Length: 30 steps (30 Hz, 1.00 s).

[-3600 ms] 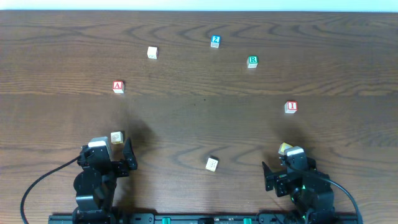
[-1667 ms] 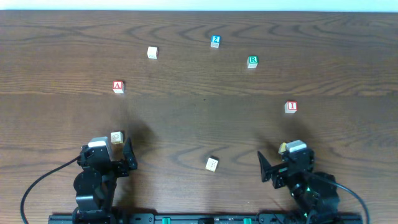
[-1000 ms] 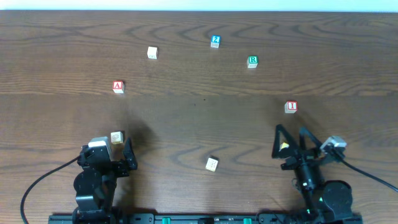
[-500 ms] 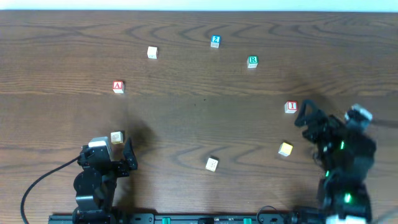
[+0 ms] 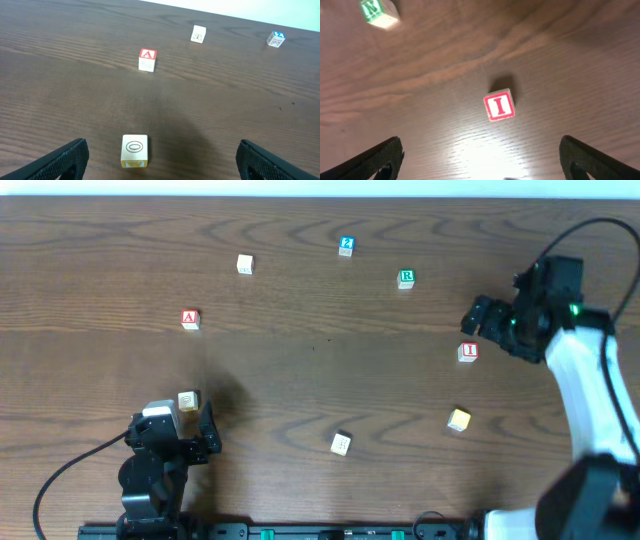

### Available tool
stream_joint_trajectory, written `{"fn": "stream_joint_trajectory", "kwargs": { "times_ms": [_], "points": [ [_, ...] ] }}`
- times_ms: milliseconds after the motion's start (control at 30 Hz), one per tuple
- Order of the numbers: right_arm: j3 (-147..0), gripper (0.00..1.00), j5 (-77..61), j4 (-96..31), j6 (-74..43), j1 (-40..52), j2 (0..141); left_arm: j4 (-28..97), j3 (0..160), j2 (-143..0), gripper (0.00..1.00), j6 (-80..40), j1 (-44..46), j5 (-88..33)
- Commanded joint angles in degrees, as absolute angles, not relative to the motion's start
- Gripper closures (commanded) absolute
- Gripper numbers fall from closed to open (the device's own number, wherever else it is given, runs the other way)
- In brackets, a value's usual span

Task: Spell out Ai2
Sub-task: 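Reach the right gripper to the red 'I' block and grasp it, then carry the red 'I' block with the right gripper toward table center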

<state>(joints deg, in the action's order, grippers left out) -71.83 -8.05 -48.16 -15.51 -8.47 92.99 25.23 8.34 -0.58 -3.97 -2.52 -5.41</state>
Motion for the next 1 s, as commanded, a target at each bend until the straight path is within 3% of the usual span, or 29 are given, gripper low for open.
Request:
{"fn": "stream_joint_trajectory", "kwargs": {
  "times_ms": [0,400,967],
  "points": [
    [-76.53,0.02,-7.68,-50.68,-8.8,-8.91,98.91,25.3,7.27,-0.25,0.05,-2.74,-2.59,-5.58],
    [-77.69,0.05,-2.96,-51.86,-3.31,-6.31,109.06,25.3,7.27,-0.25,0.05,-2.74,-2.59,-5.58],
    [-77.67,0.34,-1.3,-49.04,1.8,-4.8,114.19,25.3,7.27,-0.25,0.05,-2.74,-2.59,-5.58]
  ]
}}
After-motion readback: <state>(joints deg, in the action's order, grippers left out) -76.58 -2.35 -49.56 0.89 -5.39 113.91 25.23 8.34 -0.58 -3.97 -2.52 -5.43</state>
